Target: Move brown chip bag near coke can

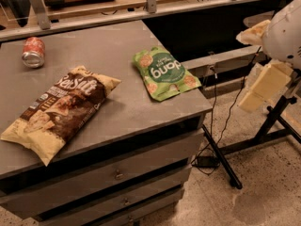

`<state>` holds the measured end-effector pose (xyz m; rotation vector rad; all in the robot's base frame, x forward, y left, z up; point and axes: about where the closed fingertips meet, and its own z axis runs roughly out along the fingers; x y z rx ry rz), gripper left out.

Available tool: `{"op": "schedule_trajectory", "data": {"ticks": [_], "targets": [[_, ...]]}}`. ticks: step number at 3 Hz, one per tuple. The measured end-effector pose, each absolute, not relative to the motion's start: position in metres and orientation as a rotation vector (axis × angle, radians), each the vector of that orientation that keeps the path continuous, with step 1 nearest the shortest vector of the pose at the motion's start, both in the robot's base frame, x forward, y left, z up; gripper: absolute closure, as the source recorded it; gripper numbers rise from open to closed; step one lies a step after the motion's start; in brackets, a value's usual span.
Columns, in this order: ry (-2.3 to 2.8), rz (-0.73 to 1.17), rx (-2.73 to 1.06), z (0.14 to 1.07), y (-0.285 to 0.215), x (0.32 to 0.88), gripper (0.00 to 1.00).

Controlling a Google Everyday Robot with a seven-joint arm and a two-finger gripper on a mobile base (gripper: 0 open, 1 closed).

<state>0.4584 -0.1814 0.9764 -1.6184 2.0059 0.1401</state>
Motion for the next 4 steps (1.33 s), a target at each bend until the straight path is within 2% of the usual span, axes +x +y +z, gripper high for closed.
{"op": "schedule_trajectory", "data": {"ticks": [2, 3, 4], "targets": [[1.62, 0.431, -1.529, 0.981, -0.09, 0.462, 0.0], [1.546, 0.503, -1.49, 0.997, -0.065, 0.457, 0.0], [1.548, 0.503, -1.489, 0.997, -0.066, 0.457, 0.0]]}}
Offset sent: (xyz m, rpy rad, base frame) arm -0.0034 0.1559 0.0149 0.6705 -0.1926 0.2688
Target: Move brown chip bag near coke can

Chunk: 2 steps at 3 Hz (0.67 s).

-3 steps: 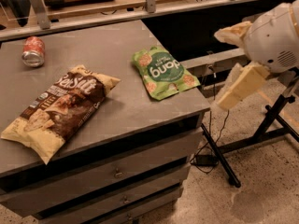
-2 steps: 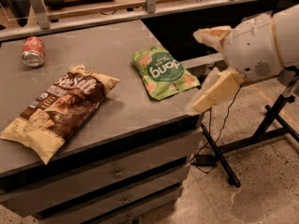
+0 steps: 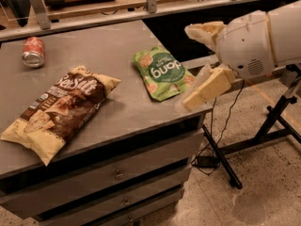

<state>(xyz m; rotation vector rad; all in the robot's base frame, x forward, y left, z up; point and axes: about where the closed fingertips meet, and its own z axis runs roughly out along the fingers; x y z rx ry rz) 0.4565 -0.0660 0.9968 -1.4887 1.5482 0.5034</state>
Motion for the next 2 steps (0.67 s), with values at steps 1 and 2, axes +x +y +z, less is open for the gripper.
{"op": "schedule_trajectory", "data": {"ticks": [1, 2], "targets": [[1.509, 0.499, -1.506, 0.988, -0.054, 0.465, 0.0], [1.429, 0.496, -1.525, 0.973, -0.035, 0.483, 0.0]]}}
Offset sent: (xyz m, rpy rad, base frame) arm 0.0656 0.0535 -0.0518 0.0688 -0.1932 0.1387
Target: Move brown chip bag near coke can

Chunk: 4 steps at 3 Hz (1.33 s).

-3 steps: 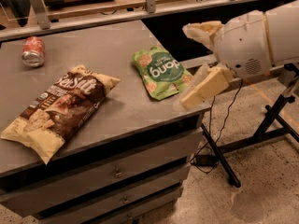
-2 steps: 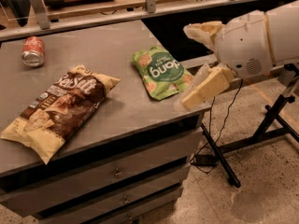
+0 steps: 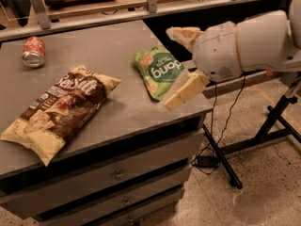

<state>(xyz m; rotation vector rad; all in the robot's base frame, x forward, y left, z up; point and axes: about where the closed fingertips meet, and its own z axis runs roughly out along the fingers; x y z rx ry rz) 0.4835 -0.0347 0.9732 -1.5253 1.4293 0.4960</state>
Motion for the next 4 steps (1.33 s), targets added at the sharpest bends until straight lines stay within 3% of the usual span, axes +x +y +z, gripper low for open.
{"op": "schedule_trajectory", "data": {"ticks": [4], "targets": [[1.217, 0.498, -1.708, 0.908, 0.068, 0.59, 0.0]]}}
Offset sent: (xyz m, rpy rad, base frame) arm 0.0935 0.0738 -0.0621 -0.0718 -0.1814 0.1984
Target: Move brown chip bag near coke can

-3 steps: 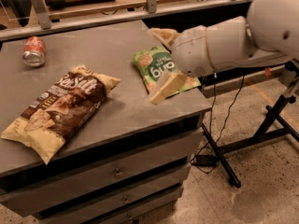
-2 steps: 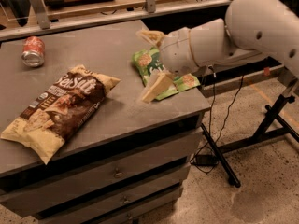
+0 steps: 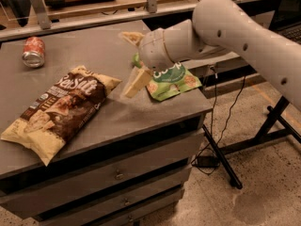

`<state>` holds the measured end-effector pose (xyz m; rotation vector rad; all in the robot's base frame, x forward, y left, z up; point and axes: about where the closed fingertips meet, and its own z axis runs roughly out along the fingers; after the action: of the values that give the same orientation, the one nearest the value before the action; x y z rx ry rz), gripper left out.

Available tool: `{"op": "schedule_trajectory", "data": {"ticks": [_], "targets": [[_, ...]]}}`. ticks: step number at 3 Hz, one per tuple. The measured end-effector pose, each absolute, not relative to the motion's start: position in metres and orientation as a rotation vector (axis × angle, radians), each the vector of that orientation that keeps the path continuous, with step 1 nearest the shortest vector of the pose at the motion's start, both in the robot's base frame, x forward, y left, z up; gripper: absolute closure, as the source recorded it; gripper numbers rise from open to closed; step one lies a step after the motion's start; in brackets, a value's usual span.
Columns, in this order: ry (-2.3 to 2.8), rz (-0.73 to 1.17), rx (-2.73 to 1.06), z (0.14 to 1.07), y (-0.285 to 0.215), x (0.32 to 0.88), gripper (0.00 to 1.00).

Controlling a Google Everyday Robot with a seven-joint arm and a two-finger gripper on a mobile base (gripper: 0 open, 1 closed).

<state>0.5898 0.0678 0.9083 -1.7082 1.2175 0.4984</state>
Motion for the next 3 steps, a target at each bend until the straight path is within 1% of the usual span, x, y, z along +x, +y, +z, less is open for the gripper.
{"op": "schedule_trajectory", "data": {"ticks": [1, 3], "targets": [[1.212, 0.551, -1.731, 0.901, 0.09, 0.6, 0.0], [1.21, 0.676, -1.766, 0.895, 0.115, 0.59, 0.0]]}}
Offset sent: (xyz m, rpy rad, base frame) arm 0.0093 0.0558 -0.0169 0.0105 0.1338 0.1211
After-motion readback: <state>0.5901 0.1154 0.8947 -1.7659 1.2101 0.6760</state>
